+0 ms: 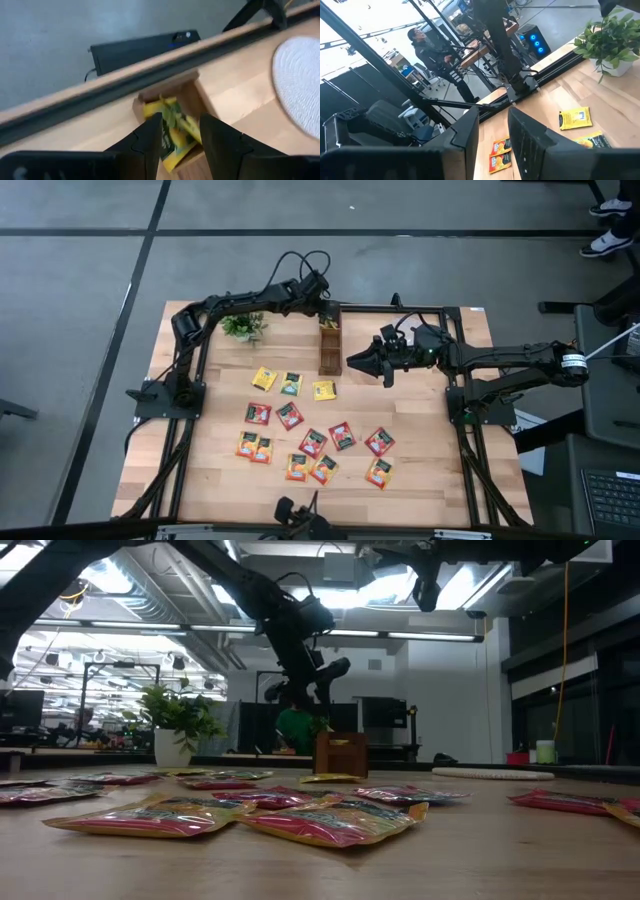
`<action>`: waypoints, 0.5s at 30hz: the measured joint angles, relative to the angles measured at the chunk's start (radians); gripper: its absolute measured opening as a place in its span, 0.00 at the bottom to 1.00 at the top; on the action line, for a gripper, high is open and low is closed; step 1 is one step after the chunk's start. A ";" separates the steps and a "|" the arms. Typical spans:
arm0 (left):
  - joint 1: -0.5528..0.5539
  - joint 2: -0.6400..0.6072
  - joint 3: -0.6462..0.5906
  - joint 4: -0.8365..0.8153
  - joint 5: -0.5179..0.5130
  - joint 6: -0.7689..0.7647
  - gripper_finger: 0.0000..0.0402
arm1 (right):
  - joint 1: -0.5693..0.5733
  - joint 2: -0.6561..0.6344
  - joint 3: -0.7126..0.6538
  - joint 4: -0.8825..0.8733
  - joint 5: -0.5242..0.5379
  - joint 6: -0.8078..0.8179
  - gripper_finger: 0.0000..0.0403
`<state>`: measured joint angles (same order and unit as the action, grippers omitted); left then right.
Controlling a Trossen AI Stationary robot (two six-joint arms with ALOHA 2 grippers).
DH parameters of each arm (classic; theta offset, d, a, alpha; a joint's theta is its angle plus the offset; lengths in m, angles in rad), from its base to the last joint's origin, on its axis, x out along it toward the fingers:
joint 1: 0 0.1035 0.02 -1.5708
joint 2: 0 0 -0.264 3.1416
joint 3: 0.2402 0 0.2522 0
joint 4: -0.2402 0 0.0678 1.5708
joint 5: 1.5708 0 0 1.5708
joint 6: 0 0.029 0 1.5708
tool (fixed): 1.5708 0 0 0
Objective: Pick & Place Tea
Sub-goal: Put the yellow tea bag into the left section of the wooden organizer
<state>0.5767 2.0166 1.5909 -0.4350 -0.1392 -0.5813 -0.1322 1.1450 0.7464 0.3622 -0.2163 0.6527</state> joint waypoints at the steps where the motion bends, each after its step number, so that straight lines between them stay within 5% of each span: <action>1: -0.005 0.009 0.000 0.011 -0.001 0.000 0.32 | 0.000 0.000 0.000 0.000 0.000 0.002 0.26; 15: -0.040 0.096 0.001 0.035 0.003 -0.026 0.32 | 0.005 0.000 0.000 0.001 0.013 0.024 0.26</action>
<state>0.5371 2.1124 1.5915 -0.4000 -0.1360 -0.6075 -0.1268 1.1454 0.7464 0.3627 -0.2035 0.6765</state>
